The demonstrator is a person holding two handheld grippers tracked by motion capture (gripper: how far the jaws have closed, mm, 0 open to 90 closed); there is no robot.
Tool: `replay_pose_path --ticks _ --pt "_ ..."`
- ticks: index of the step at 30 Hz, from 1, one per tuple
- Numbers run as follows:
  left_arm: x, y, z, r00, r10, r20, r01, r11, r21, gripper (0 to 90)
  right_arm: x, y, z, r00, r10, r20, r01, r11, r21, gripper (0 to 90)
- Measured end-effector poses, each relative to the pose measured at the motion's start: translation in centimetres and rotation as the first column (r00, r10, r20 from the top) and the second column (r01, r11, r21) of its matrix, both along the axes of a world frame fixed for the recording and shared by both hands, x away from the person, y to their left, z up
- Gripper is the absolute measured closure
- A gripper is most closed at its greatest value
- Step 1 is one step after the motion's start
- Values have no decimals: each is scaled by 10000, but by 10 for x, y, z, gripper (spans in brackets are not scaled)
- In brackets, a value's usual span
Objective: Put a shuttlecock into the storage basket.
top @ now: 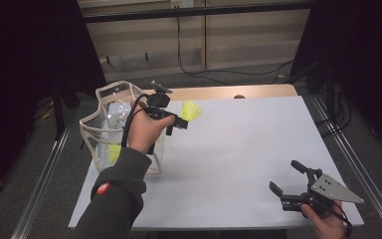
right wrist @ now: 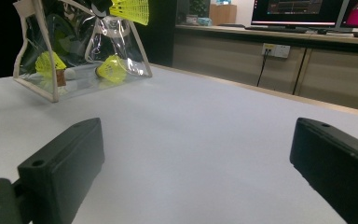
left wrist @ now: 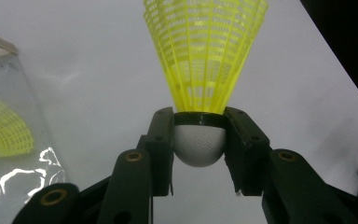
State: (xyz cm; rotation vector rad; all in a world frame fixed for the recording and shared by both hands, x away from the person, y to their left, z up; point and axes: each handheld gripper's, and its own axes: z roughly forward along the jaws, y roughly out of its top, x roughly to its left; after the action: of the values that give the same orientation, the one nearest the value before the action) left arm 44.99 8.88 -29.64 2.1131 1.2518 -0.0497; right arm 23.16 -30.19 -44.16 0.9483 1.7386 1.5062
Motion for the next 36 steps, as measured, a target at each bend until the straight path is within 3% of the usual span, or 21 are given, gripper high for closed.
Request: replay_pose_path --ticks 36 --pt "-1 11 28 9998 19 220 -19 10000 18 647 0 0 0 10000 0 -10 0 10000 9 27"
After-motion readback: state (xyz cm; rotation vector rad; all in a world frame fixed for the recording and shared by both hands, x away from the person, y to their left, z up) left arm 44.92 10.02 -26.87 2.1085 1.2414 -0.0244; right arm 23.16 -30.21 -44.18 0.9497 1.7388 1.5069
